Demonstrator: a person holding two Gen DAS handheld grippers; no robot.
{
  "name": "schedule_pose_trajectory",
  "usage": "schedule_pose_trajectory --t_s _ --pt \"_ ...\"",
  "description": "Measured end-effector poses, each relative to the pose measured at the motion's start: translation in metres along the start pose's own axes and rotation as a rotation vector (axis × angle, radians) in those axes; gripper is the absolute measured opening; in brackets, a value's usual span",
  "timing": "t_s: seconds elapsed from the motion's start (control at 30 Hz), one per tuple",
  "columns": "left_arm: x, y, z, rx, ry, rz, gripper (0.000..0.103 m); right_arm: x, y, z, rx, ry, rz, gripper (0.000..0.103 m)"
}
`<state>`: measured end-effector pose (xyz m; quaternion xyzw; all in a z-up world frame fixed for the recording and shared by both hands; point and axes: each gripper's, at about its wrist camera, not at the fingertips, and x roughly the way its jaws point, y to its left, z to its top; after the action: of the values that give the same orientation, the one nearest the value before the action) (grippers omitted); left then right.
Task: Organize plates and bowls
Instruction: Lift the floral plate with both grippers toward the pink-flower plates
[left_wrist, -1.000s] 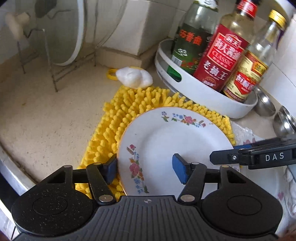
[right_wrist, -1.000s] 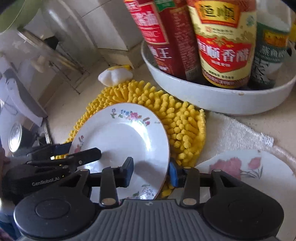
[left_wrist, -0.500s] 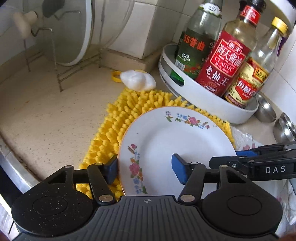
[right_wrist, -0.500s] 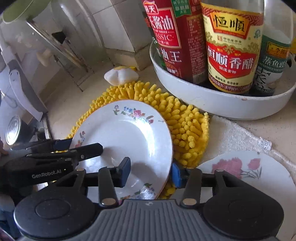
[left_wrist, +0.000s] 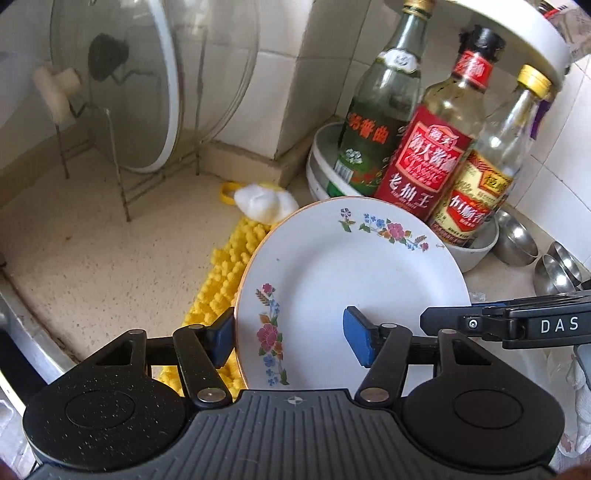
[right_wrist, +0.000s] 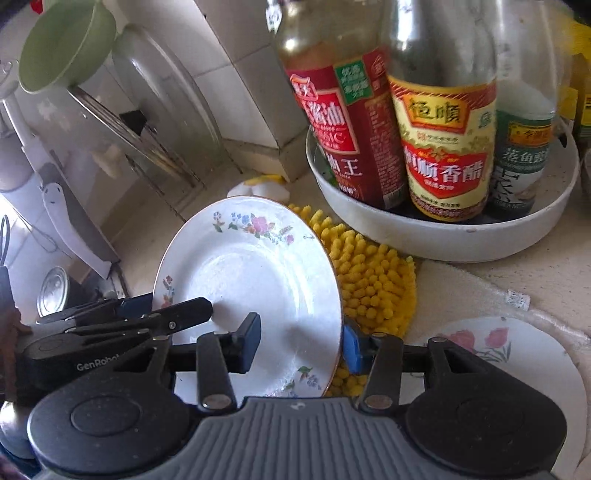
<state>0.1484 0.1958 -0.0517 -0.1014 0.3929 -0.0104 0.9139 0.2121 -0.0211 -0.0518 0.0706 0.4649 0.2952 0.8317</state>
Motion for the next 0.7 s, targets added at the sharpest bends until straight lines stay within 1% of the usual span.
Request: schedule_pose_trajectory --t_s 0.13,0.33,0.5,0.7 --pt "-0.009 -0.017 0.002 0.025 -0.015 0.007 0.068 -0.019 -0.01 -0.004 0.028 -0.031 0.018 0.067" --pt "-0.021 -0.045 0.001 0.083 -0.033 -0.019 0.068 -0.047 -0.021 -0.012 0.061 -0.085 -0.004 0.067" --pt "-0.024 -0.07 0.001 0.126 -0.039 -0.065 0.069 -0.072 -0.033 -0.023 0.103 -0.126 -0.039 0.067" --pt "-0.018 -0.103 0.001 0.185 -0.03 -0.132 0.07 -0.102 -0.052 -0.04 0.163 -0.168 -0.093 0.067"
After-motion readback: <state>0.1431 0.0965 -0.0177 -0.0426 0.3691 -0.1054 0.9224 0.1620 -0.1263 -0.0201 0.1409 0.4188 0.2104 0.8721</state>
